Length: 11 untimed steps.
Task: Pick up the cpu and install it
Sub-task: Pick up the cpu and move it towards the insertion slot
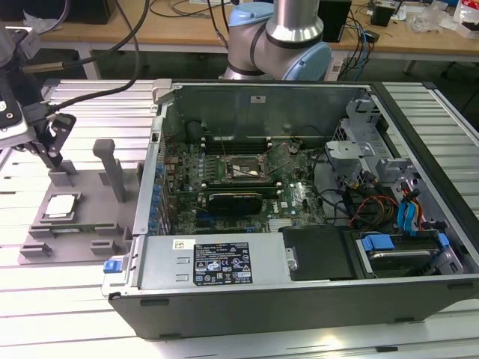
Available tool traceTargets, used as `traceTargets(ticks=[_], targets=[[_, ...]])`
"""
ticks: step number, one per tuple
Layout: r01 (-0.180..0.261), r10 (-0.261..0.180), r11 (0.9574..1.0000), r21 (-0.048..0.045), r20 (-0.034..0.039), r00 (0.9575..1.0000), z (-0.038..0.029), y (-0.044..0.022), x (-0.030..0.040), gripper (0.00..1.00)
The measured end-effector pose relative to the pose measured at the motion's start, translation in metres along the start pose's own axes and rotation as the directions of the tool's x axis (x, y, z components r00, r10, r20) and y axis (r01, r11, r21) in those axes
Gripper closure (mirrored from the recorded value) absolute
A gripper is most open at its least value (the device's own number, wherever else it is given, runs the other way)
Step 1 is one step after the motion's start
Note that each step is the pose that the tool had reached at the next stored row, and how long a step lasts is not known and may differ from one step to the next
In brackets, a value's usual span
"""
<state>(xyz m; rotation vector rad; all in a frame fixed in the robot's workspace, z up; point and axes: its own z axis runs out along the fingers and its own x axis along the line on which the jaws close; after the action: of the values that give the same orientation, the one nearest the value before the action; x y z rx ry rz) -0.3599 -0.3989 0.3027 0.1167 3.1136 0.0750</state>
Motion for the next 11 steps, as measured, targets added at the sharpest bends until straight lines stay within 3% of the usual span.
traceTargets(ticks=[8, 11], targets=[[0.0, 0.0, 1.0, 0.0, 0.0, 1.0, 0.0047, -0.0005, 0.0037, 0.89], [0.0, 0.0, 1.0, 0.0001, -0.0002, 1.0, 0.0116, -0.001, 0.0067, 0.89]])
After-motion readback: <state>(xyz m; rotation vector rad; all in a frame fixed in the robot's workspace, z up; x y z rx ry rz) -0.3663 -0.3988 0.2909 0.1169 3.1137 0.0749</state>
